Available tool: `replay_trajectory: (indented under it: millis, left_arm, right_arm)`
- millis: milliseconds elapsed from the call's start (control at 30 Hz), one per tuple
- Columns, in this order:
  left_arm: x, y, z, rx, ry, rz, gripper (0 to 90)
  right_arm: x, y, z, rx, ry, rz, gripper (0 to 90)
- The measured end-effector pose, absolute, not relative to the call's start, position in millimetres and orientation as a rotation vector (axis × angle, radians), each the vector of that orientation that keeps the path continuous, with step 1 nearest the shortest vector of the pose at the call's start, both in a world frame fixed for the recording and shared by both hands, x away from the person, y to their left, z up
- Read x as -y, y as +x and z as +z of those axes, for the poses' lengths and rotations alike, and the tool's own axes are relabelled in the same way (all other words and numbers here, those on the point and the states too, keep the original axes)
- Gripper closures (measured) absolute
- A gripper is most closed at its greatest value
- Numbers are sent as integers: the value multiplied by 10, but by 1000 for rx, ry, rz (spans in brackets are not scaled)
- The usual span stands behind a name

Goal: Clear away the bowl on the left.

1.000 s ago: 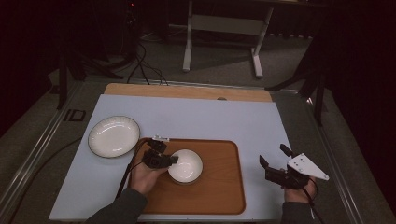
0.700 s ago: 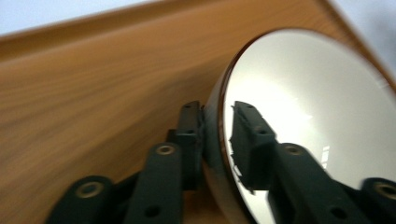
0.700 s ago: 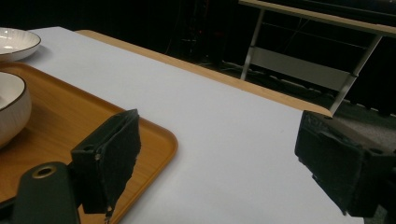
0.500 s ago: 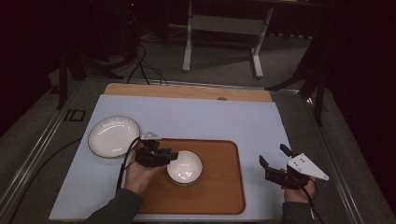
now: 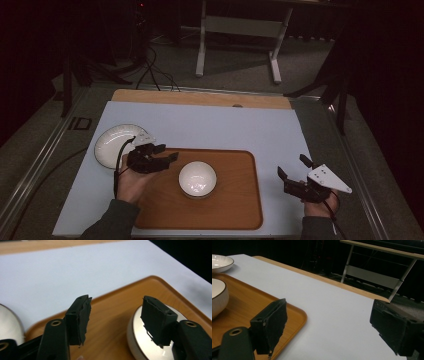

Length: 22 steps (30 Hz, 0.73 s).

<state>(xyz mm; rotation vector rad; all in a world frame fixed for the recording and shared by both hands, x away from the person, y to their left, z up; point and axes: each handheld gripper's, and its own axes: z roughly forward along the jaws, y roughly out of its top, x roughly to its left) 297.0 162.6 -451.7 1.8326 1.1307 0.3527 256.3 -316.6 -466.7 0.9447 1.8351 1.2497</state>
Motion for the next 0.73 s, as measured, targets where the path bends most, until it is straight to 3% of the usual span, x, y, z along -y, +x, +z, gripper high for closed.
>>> replay_trajectory:
  millis: [433, 733]
  left_arm:
    - [-1925, 2894, -4507, -1184, 1864, 659, 320]
    - [-2105, 2770, -4585, -1212, 1815, 770, 310]
  right_arm:
    - [3169, 2562, -4670, -1837, 950, 1249, 139]
    - [3183, 2569, -4678, -1835, 960, 1252, 139]
